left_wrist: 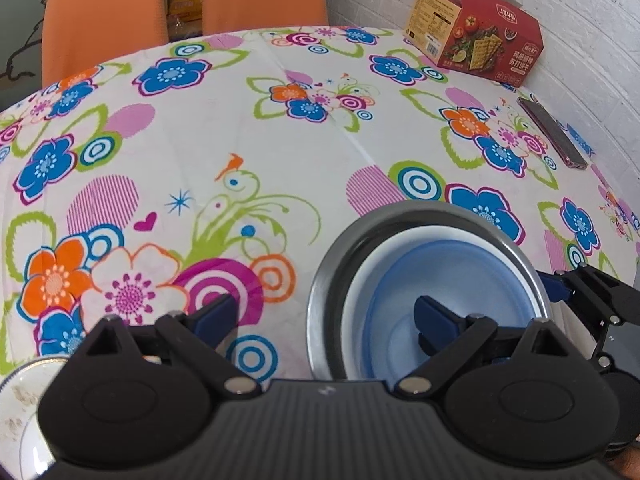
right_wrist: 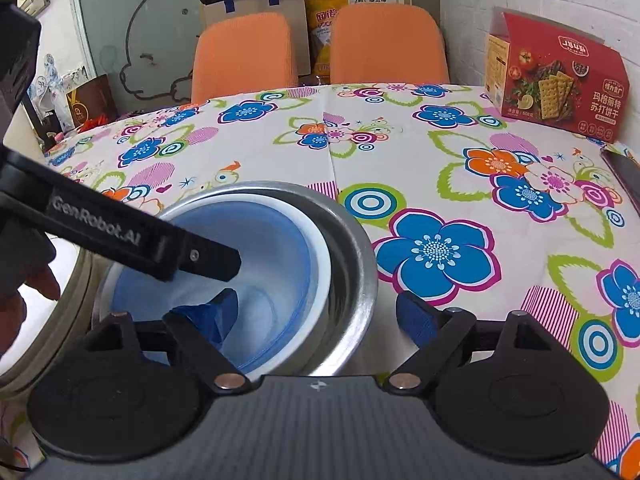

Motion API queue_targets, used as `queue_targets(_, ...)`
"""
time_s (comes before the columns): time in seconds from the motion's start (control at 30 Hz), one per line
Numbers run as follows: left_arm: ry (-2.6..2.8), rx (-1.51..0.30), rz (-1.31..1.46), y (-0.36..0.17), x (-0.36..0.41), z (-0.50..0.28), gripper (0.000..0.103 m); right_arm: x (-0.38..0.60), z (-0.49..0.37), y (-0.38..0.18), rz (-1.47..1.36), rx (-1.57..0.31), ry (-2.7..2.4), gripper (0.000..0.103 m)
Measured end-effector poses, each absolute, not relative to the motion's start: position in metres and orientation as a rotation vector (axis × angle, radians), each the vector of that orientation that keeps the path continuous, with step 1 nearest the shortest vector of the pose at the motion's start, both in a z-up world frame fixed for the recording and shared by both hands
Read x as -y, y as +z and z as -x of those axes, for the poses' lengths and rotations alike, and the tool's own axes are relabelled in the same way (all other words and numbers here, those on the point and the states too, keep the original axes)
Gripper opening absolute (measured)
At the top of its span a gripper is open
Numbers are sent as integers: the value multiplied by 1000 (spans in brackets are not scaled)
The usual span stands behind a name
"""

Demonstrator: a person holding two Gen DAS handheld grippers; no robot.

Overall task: Organize plates and bowls
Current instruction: 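Press the blue bowl down into the nested bowls with the left tool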

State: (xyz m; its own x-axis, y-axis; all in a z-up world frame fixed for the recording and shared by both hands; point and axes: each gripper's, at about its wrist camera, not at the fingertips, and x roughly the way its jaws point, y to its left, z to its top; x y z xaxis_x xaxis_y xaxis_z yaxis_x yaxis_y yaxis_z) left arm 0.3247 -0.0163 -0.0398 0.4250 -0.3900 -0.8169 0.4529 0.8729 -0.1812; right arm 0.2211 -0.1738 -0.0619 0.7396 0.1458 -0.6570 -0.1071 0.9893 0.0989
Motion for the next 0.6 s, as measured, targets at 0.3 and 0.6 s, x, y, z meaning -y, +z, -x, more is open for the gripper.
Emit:
queue_targets(0.3, -522, -983, -112, -41, 19, -320, 89, 175, -219, -59, -60, -737, 137, 74)
queue_targets(0.6, -505, -959, -135, -41, 23, -311, 78, 180, -216, -61, -100, -719, 204, 71)
